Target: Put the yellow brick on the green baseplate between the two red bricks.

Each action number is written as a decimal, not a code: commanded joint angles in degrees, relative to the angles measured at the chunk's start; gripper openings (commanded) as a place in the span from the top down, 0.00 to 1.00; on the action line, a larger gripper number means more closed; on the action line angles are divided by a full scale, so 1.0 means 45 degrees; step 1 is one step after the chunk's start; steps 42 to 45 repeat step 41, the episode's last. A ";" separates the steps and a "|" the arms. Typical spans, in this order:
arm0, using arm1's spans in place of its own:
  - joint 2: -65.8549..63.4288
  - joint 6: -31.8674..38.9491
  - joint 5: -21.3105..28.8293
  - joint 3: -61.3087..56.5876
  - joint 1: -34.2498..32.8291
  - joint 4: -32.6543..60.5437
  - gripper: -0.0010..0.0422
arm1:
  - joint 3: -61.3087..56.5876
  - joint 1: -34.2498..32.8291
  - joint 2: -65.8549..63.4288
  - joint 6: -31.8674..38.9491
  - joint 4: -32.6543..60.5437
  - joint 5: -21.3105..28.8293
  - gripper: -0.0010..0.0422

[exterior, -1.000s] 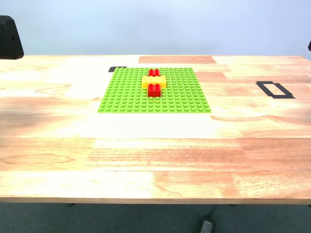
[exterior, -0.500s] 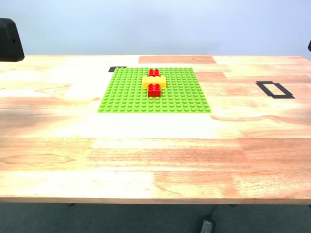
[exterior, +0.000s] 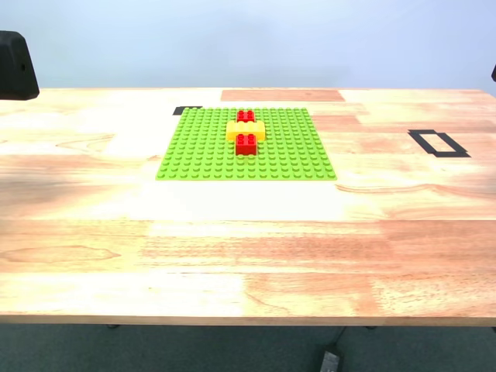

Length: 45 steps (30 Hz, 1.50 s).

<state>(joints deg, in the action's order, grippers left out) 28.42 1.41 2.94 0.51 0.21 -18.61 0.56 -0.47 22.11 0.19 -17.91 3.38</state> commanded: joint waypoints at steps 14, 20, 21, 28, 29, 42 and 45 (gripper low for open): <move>0.0000 -0.0029 0.0000 -0.0024 0.0000 0.0418 0.98 | 0.0005 0.0005 0.0000 0.0000 -0.0005 -0.0039 0.98; 0.0000 -0.0029 0.0000 0.0073 0.0000 0.0403 0.98 | 0.0005 0.0005 0.0000 0.0000 -0.0005 -0.0039 0.98; 0.0000 -0.0029 0.0000 0.0068 0.0000 0.0345 0.98 | 0.0000 0.0005 0.0000 0.0000 -0.0005 -0.0039 0.98; 0.0000 -0.0024 0.0000 -0.0019 0.0000 0.0408 0.98 | 0.0005 0.0005 0.0000 0.0000 -0.0005 -0.0034 0.98; 0.0000 -0.0029 0.0000 -0.0015 0.0000 0.0432 0.98 | 0.0005 0.0005 0.0000 0.0000 -0.0005 -0.0039 0.98; 0.0000 -0.0029 0.0005 0.0010 0.0000 0.0423 0.98 | 0.0005 0.0005 0.0005 0.0005 -0.0005 -0.0034 0.98; 0.0000 -0.0029 0.0005 0.0010 0.0000 0.0423 0.98 | 0.0005 0.0005 0.0005 0.0005 -0.0005 -0.0034 0.98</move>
